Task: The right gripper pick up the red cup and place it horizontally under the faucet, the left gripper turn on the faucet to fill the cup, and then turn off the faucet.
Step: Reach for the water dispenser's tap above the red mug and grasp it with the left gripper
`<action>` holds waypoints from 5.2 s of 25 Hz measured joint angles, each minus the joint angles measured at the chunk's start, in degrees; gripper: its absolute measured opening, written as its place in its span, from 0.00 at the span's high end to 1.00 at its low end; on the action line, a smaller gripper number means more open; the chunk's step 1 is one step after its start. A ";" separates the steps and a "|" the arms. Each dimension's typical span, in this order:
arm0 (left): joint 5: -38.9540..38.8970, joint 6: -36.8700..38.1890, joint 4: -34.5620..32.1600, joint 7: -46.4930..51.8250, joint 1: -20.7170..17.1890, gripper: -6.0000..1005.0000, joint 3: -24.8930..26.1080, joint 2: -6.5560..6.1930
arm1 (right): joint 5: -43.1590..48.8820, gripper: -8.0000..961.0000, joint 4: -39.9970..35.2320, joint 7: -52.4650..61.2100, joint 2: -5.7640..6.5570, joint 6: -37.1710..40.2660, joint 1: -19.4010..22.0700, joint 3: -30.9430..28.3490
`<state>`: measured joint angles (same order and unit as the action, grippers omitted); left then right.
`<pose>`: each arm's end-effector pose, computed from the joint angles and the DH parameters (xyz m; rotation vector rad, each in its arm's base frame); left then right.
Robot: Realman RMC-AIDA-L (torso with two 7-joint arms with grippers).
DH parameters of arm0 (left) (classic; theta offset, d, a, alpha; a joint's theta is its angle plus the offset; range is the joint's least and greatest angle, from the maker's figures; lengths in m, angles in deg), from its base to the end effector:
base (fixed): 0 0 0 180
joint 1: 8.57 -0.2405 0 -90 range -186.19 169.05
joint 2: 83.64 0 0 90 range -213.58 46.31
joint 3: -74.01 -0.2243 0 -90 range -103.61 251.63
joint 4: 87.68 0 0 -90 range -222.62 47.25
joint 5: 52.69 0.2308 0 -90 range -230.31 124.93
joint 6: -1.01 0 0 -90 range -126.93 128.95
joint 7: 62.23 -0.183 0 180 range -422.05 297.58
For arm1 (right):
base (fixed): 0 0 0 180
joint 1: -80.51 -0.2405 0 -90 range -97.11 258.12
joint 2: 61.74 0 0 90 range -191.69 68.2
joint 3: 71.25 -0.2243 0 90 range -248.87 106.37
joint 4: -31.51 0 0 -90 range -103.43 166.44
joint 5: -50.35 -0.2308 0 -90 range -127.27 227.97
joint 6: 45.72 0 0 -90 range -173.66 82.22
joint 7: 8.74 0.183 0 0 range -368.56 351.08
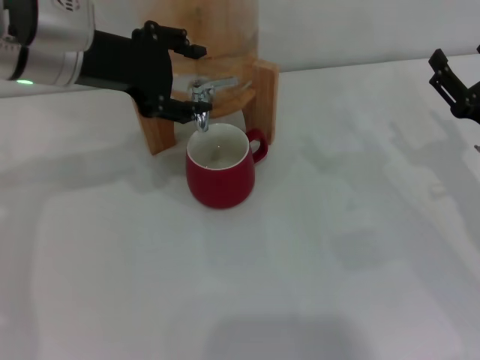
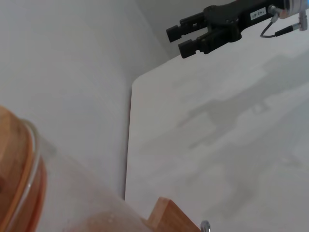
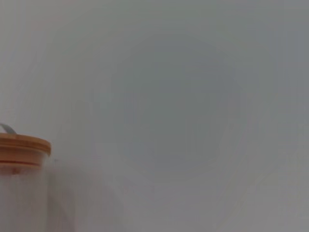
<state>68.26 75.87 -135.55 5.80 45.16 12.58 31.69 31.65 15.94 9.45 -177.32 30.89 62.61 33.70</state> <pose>-0.0783 0.4454 -0.0215 -2.7585 0.6271 -0.0938 0.3027 0.3526 0.0445 -1.5249 0.4216 0.9215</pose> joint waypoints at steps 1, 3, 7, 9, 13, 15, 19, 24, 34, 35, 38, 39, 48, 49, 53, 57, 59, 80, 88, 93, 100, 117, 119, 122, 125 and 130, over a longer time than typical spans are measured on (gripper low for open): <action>0.00 0.00 0.10 -0.28 0.03 0.23 0.00 0.17 | 0.00 0.14 0.00 0.00 0.00 0.00 0.00 0.00; 0.04 -0.12 0.49 -0.79 0.16 0.23 0.00 0.42 | -0.07 0.14 0.00 0.00 0.00 0.48 -0.01 0.21; 0.66 -1.33 1.48 -1.88 0.41 0.23 -0.01 0.94 | -0.01 0.14 0.01 0.00 -0.01 0.69 -0.03 0.23; 0.84 -1.64 1.79 -2.42 0.42 0.23 0.00 1.12 | -0.01 0.14 0.01 0.00 0.00 0.69 -0.03 0.24; 0.99 -2.18 2.04 -3.14 0.42 0.23 0.00 1.29 | 0.00 0.14 0.01 0.00 0.00 0.81 -0.03 0.34; 1.09 -2.31 2.06 -3.53 0.42 0.23 0.00 1.30 | 0.00 0.14 0.01 0.00 -0.01 0.84 -0.03 0.43; 1.10 -2.78 2.24 -4.40 0.42 0.23 0.00 1.30 | -0.01 0.14 0.01 0.00 0.00 0.85 -0.05 0.43; 1.25 -3.14 3.37 -5.85 1.04 0.23 0.00 1.35 | -0.04 0.14 0.01 0.00 -0.01 0.85 -0.14 0.42; 1.27 -3.81 3.66 -8.29 1.32 0.23 0.00 2.14 | -0.04 0.14 0.01 0.00 -0.01 0.84 -0.14 0.42; 1.27 -3.81 3.71 -8.60 1.35 0.23 0.00 2.17 | -0.03 0.14 0.01 0.00 0.00 0.83 -0.12 0.42; 1.27 -4.02 4.31 -9.45 1.60 0.23 0.00 2.29 | -0.02 0.14 0.01 0.00 0.00 0.83 -0.07 0.42; 1.27 -4.14 4.54 -9.64 1.69 0.23 0.00 2.33 | -0.02 0.14 0.02 0.00 0.00 0.83 -0.06 0.42; 1.27 -5.25 5.23 -11.71 1.83 0.23 0.00 2.75 | -0.02 0.14 0.01 0.00 0.00 0.82 -0.03 0.42; 1.26 -5.28 5.25 -11.85 1.83 0.23 0.00 2.77 | -0.02 0.14 0.01 0.00 0.00 0.82 -0.03 0.42; 0.97 -5.40 5.35 -12.29 1.82 0.23 0.08 2.85 | -0.02 0.15 0.01 0.00 0.00 0.81 -0.03 0.42; 0.83 -5.43 5.91 -12.84 1.83 0.23 0.22 2.92 | -0.03 0.15 0.01 0.00 -0.01 0.76 -0.03 0.42; 0.74 -5.43 5.98 -12.98 1.86 0.23 0.35 3.05 | -0.03 0.15 0.01 0.00 -0.01 0.75 -0.03 0.42; -0.57 -5.28 5.41 -12.65 1.25 0.23 0.21 3.49 | -0.11 0.15 0.01 0.00 0.00 0.83 0.06 0.42; -0.37 -5.17 4.60 -12.33 0.86 0.23 0.44 3.50 | -0.27 0.15 0.01 0.00 0.00 0.83 -0.01 0.42; -0.39 -5.25 4.38 -12.49 0.56 0.23 0.42 3.50 | -0.32 0.15 0.02 0.00 0.00 0.83 -0.20 0.42; -0.52 -5.38 4.36 -12.73 0.59 0.23 0.46 3.50 | -0.38 0.15 0.01 0.00 0.00 0.83 -0.27 0.42; -0.74 -4.86 0.88 -11.40 -0.90 0.23 0.09 3.66 | -0.47 0.15 0.03 0.00 0.00 0.77 -0.15 0.24; -0.77 -4.85 0.87 -11.39 -0.91 0.23 0.09 3.67 | -0.47 0.15 0.02 0.00 0.00 0.78 -0.14 0.26; -0.79 -4.83 0.87 -11.38 -0.91 0.23 0.08 3.68 | -0.46 0.15 0.01 0.00 0.00 0.79 -0.12 0.36; -0.80 -4.81 1.09 -11.38 -0.91 0.23 0.08 3.68 | -0.46 0.15 0.01 0.00 0.00 0.76 -0.12 0.40; -0.81 -4.81 1.27 -11.39 -1.03 0.23 0.09 3.69 | -0.46 0.15 0.01 0.00 0.00 0.57 -0.18 0.42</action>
<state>67.44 71.07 -134.28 -5.59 44.13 12.67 35.38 31.19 15.95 9.45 -177.32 31.45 62.43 34.13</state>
